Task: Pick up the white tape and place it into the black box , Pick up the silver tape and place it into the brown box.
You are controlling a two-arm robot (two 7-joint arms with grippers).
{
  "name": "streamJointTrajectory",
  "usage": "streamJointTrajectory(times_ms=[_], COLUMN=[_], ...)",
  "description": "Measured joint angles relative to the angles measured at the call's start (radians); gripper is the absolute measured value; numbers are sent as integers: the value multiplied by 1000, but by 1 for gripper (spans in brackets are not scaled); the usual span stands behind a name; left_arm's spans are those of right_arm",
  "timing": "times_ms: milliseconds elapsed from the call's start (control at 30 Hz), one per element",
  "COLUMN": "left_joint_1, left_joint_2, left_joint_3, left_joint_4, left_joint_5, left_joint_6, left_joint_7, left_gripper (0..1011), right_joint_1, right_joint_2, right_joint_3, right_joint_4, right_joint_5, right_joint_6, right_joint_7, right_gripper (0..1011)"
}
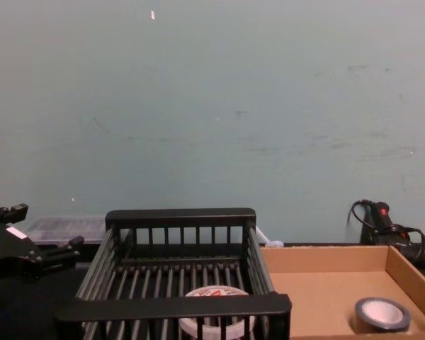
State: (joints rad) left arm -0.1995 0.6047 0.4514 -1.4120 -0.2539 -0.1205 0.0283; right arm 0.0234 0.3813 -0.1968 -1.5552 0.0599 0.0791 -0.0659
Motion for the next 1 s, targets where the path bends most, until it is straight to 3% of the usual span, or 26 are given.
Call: streamJointTrajectory(times_ms=[1000], left_joint_1=[0], left_joint_2=[0], left_joint_3=[0], left_joint_4=[0], left_joint_5=[0], left_joint_6=[0], left_joint_7=[0], left_gripper=[1001], right_joint_1=[1], right_joint_2=[1], right_joint_3=[-1], right_joint_4=[0], right_joint_5=[0], right_joint_6=[1], right_joint_7=[1], right_gripper=[1002])
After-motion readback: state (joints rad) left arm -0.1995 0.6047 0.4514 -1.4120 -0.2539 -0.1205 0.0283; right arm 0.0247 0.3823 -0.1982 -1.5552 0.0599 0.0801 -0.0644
